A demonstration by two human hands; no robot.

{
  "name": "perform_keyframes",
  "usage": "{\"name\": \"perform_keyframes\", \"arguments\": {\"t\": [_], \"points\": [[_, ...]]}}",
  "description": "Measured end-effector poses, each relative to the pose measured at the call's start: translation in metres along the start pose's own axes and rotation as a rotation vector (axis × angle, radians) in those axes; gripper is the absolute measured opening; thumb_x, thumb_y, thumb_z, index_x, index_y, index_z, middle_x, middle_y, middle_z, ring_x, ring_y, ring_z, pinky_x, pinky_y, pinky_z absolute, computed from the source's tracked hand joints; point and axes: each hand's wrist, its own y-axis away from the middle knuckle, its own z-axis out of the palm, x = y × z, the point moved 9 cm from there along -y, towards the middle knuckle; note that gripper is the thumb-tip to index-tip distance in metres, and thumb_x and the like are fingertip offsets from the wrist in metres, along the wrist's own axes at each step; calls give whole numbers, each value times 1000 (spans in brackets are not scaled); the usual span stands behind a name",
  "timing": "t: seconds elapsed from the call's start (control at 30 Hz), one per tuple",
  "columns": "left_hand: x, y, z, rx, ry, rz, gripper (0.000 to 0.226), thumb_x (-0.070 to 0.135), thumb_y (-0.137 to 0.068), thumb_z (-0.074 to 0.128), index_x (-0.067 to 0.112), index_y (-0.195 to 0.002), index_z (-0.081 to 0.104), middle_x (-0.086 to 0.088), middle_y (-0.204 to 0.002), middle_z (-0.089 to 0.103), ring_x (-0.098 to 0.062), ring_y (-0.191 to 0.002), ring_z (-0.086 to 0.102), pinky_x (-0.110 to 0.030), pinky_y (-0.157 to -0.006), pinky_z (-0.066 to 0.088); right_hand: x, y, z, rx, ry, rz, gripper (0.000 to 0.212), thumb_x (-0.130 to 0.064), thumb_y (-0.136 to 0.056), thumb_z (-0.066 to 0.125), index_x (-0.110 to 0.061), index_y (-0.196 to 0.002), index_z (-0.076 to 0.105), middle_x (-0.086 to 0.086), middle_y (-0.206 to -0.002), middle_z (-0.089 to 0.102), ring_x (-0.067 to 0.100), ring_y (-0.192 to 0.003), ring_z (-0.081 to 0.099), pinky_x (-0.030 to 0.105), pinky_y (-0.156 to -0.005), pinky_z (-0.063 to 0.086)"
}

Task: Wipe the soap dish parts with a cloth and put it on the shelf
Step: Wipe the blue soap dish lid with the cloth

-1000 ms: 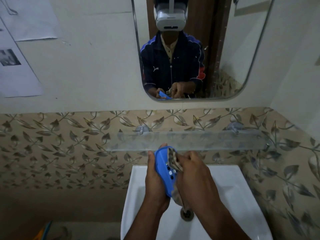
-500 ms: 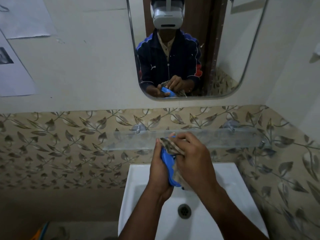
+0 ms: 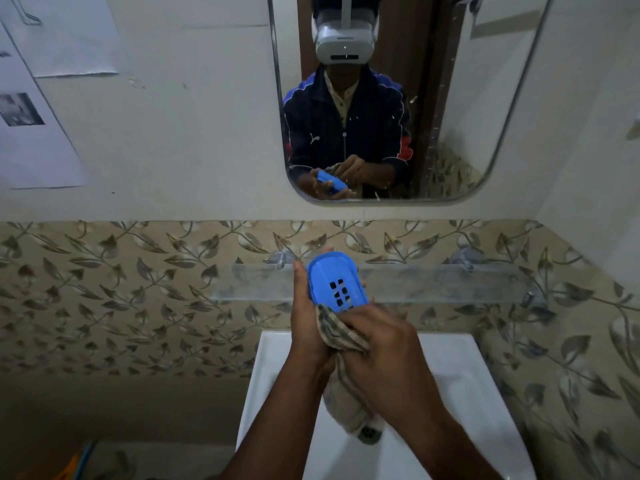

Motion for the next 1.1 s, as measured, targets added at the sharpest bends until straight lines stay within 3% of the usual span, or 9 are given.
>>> {"name": "perform_keyframes", "arguments": {"t": [0.07,0.27,0.47,0.53,0.63,0.73,0.83,0.97,1.1], "points": [[-2,2,4,-42,11,-10,74,70,-91,33,13,-97,80,-13,-90,69,-24,-79,65,-39,-80,54,-4,-3,-2,25,-11,-38,40,4,-69,68,-13,-104,74,2,-95,70,8,-85,65,11,-79,50],[-9,17,16,-46,-137,50,68,62,-97,28,22,-90,82,-9,-93,76,-23,-83,71,-35,-75,57,14,-43,-43,226,95,37,35,7,-74,71,-10,-105,75,3,-95,69,13,-81,66,20,-72,54],[3,17,5,-18,-68,58,71,65,-96,30,14,-103,79,-14,-95,75,-24,-80,73,-34,-71,61,2,-8,-18,37,74,18,37,5,-72,76,-14,-103,76,-1,-87,68,3,-71,58,-3,-68,40],[-8,22,4,-17,-92,43,71,63,-96,29,16,-94,82,-14,-98,76,-25,-83,74,-36,-75,60,12,-23,-24,75,118,25,33,4,-71,75,-16,-98,77,0,-84,67,2,-68,54,-4,-65,36],[-18,25,9,-28,-146,36,66,59,-97,31,16,-90,80,-12,-90,75,-23,-78,72,-34,-71,58,8,-40,-32,140,165,27,31,1,-77,69,-14,-104,74,0,-94,67,9,-75,61,8,-68,45],[-2,20,5,2,-131,60,71,65,-94,31,11,-105,76,-13,-87,73,-24,-74,69,-35,-70,56,10,-16,-19,25,243,35,27,-1,-79,69,-15,-102,71,-1,-92,63,12,-71,61,26,-61,54],[13,13,-3,55,-127,86,77,68,-94,29,6,-122,65,-14,-86,67,-27,-72,65,-39,-70,55,14,9,-8,-79,227,88,27,-4,-83,65,-20,-105,68,-5,-97,60,10,-75,61,29,-64,54],[8,16,-6,37,-138,37,84,74,-91,33,1,-116,66,-16,-85,66,-30,-72,62,-41,-72,54,3,19,4,-293,173,-40,34,-14,-77,58,-26,-108,64,-8,-112,55,13,-83,62,31,-65,53],[7,18,1,28,-159,44,77,71,-93,31,7,-108,70,-15,-83,66,-27,-70,63,-40,-71,53,28,8,-17,-195,302,-30,28,-6,-79,62,-22,-101,66,-5,-106,54,15,-77,61,30,-57,52]]}}
